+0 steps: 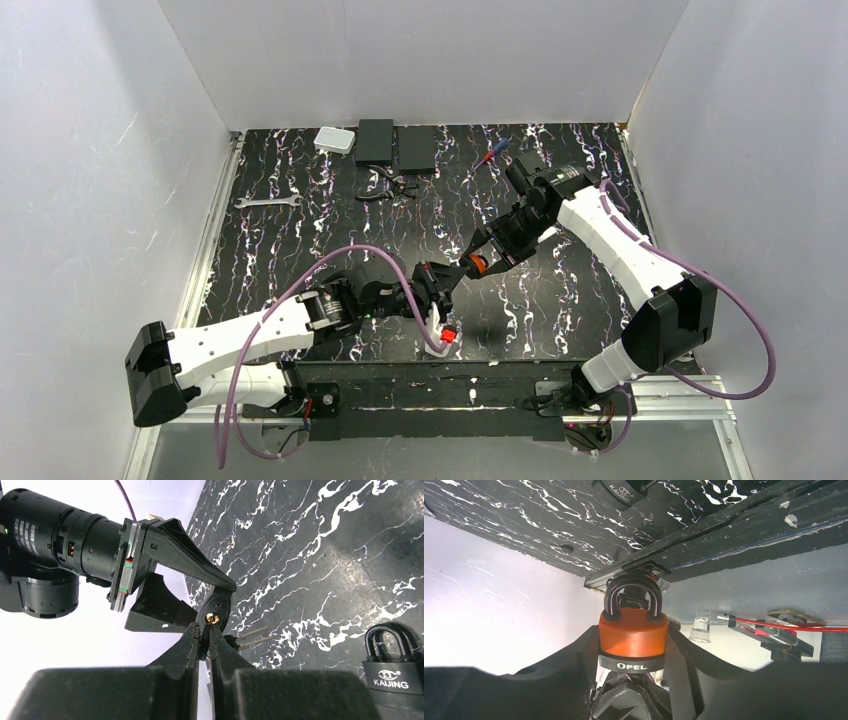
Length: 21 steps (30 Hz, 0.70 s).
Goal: Unlock with the key
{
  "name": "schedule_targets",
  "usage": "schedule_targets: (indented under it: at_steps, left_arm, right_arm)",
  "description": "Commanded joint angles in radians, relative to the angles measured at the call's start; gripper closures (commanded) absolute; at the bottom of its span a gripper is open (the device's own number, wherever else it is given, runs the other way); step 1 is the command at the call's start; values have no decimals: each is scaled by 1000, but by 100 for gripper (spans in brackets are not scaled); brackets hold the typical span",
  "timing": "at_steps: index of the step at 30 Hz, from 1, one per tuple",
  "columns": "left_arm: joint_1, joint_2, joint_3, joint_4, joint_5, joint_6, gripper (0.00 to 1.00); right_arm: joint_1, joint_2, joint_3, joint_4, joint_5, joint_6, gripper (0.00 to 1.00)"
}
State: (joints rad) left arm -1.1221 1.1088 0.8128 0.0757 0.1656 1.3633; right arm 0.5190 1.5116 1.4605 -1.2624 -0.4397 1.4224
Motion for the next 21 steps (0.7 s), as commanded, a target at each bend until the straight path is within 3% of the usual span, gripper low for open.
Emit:
schedule_targets:
  at_steps: [1, 5, 16, 21]
  left_arm:
    - [18, 46, 16, -86, -53, 8, 100]
    - [18, 29, 40, -65, -42, -18, 100]
    - [22, -88, 74, -311, 0, 21, 100]
    - [22, -132, 50, -340, -1, 7, 100]
  right_arm:
    - [46, -49, 71, -82, -373, 9, 99]
    - [46, -41, 67, -88, -343, -20, 99]
    - [44, -49, 35, -38, -336, -27, 99]
    - [44, -41, 47, -38, -333, -25, 99]
